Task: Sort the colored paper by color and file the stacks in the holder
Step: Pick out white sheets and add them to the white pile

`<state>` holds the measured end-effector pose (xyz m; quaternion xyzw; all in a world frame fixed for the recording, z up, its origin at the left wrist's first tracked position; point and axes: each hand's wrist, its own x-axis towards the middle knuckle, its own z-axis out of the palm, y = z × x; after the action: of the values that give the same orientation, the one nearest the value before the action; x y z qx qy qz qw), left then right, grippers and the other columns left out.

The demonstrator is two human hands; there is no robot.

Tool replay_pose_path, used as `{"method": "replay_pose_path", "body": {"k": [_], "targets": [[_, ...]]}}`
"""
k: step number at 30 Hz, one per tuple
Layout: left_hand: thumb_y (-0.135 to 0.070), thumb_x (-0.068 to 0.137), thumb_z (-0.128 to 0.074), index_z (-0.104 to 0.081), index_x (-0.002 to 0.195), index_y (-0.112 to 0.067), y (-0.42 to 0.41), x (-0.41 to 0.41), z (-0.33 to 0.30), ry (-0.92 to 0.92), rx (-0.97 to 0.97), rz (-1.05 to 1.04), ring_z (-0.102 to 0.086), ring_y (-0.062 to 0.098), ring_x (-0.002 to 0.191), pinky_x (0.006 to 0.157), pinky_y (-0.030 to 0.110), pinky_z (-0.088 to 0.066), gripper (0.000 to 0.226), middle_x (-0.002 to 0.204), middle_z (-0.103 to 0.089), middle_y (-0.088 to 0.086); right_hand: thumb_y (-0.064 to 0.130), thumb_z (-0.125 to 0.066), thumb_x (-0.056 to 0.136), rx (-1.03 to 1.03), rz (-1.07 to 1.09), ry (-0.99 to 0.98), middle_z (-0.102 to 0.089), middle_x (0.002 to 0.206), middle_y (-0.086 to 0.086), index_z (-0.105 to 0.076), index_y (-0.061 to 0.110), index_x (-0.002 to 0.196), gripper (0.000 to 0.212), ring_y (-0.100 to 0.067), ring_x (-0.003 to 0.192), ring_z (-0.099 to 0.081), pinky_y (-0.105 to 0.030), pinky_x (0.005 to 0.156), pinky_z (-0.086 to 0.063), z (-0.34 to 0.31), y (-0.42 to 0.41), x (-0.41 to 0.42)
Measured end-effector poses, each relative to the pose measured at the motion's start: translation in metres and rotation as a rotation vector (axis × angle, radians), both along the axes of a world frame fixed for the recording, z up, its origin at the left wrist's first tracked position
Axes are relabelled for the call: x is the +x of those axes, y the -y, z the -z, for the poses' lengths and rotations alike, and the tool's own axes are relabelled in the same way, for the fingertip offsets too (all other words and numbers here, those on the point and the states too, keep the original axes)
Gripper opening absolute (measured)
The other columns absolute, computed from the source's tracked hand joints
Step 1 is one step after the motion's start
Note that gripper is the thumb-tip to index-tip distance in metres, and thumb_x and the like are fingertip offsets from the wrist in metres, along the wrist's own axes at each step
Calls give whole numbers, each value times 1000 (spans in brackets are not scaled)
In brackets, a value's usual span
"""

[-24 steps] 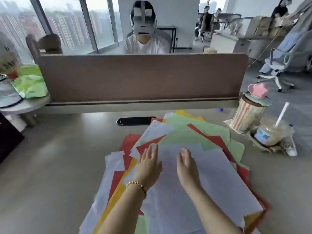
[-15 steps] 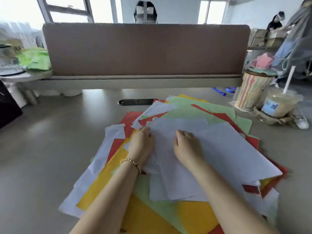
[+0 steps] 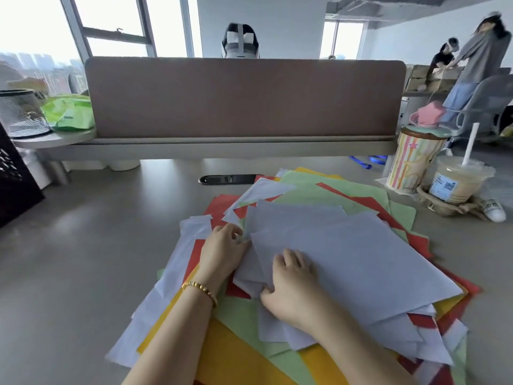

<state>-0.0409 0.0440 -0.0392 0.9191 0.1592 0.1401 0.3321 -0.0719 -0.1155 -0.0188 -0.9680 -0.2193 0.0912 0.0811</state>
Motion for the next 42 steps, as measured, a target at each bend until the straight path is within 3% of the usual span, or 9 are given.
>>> {"method": "replay_pose_path", "body": {"k": [5,13,16,17,22,25,31,36,42], "targets": [[-25,89,-61,-46,121,-15,13,-19,-8,78,-181,-54,-54,17,86,61,20,-42,36,109,-58,3,4,-43,90,-43,-5,132,-51,121,-15,-46,10,88,7,-29,117,-48,-32,93,-41,-19,12,-8],[-37,90,-53,-49,121,-12,3,-25,-15,1,-289,-85,-62,21,81,72,30,-49,40,89,-66,3,10,-43,93,379,60,360,-68,108,-1,-64,15,112,29,-26,105,-57,-30,80,-45,-22,45,31],[-26,89,-57,-51,123,-14,0,-26,-15,0,-237,-105,-58,22,85,71,27,-42,36,98,-63,4,11,-40,92,420,49,158,-50,66,-3,-47,4,81,15,-28,69,-41,-31,56,-34,-22,54,39],[-27,89,-57,-53,121,-13,1,-26,-16,-24,-216,-95,-57,22,86,70,27,-42,35,100,-63,5,11,-40,92,369,38,111,-46,63,0,-46,24,60,35,-23,67,-38,-29,55,-32,-26,58,39],[-30,87,-62,-52,120,-11,11,-33,-23,-171,-110,-18,-57,22,85,59,23,-41,39,112,-63,10,25,-51,93,36,-145,-118,-56,126,-3,-60,16,116,27,-25,121,-50,-32,97,-41,-29,69,31],[-30,86,-65,-46,126,-10,11,-36,-24,-213,-102,-8,-58,20,79,58,21,-43,48,105,-63,9,11,-42,91,13,-184,49,-52,111,-9,-46,17,84,10,-27,110,-51,-31,84,-39,-12,62,21],[-37,95,-47,-46,68,-11,20,-44,-28,-271,-165,37,-41,15,45,44,21,-34,38,55,-46,1,4,-35,95,187,88,280,-64,106,-17,-52,11,115,27,-33,98,-61,-27,68,-37,-13,71,27],[-33,93,-53,-46,64,-17,22,-47,-32,-189,-76,92,-34,13,50,46,22,-26,34,58,-40,-2,15,-34,101,531,224,299,-60,90,-15,-50,8,91,20,-35,96,-59,-27,70,-36,-18,88,36],[-19,97,-46,-52,77,-8,24,-46,-39,230,-635,-93,-60,25,63,63,40,-57,23,75,-55,11,13,-35,100,703,181,512,-66,89,-12,-53,14,129,34,-29,76,-57,-26,55,-35,-26,86,27]]}}
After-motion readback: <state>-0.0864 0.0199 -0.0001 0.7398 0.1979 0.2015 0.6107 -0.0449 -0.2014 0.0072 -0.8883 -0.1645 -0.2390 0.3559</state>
